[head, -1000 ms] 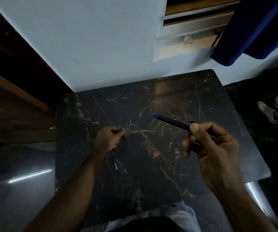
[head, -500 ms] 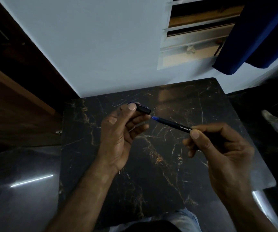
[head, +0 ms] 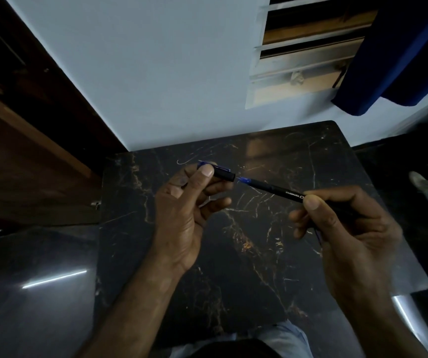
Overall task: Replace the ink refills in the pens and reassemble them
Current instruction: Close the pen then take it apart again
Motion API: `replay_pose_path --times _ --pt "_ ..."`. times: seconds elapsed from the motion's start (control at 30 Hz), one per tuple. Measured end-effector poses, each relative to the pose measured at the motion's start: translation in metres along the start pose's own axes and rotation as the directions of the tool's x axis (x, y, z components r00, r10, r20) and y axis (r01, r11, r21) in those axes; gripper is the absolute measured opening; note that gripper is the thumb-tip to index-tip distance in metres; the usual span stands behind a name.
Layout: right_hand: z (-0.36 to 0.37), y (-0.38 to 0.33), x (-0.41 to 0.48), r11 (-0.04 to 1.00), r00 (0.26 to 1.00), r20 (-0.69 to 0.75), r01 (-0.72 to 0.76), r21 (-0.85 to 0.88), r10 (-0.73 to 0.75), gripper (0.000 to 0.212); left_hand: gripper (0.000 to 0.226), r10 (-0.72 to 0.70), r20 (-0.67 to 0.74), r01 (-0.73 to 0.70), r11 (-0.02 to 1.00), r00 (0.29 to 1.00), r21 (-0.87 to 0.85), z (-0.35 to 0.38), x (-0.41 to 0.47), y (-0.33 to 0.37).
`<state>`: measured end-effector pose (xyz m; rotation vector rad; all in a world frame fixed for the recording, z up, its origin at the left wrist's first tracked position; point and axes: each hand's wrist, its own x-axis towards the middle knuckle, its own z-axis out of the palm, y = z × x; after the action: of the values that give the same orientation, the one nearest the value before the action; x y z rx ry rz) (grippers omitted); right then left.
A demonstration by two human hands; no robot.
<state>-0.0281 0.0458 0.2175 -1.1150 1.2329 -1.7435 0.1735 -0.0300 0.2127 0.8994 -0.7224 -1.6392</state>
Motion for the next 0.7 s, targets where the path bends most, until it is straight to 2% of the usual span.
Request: replay_pose_path --times 0.13,0.33,0.43,0.53,0.6,0.7 --pt "0.005 -0.001 0.000 1.000 1.000 0.024 -0.008 0.019 0.008 0.014 0.011 0.043 0.026 -0.044 0.998 0.999 0.041 0.007 -0.003 -0.001" --pt "0.016 0.000 0.001 1.000 0.997 0.071 0.002 0.014 -0.003 0.006 0.008 0.083 0.035 -0.085 0.994 0.996 0.061 0.011 -0.005 -0.005" --pt "0.020 0.003 0.001 1.000 0.995 0.095 -0.019 -0.016 0.020 0.008 0.006 0.099 0.021 -0.100 0.994 0.995 0.052 0.009 -0.006 -0.005" --pt "0.026 0.004 0.003 0.999 0.991 0.126 -0.032 -0.039 0.037 0.010 0.020 0.142 -0.001 -0.142 0.988 0.990 0.061 0.007 -0.006 -0.004" --pt "0.030 0.005 0.006 0.998 0.988 0.147 -0.036 -0.045 0.043 0.008 0.021 0.179 -0.015 -0.178 0.982 0.984 0.057 0.004 -0.005 -0.003" --pt "0.039 0.007 0.012 0.999 0.980 0.196 -0.003 -0.043 0.011 0.005 0.012 0.224 -0.039 -0.222 0.974 0.974 0.054 -0.002 -0.002 -0.002"
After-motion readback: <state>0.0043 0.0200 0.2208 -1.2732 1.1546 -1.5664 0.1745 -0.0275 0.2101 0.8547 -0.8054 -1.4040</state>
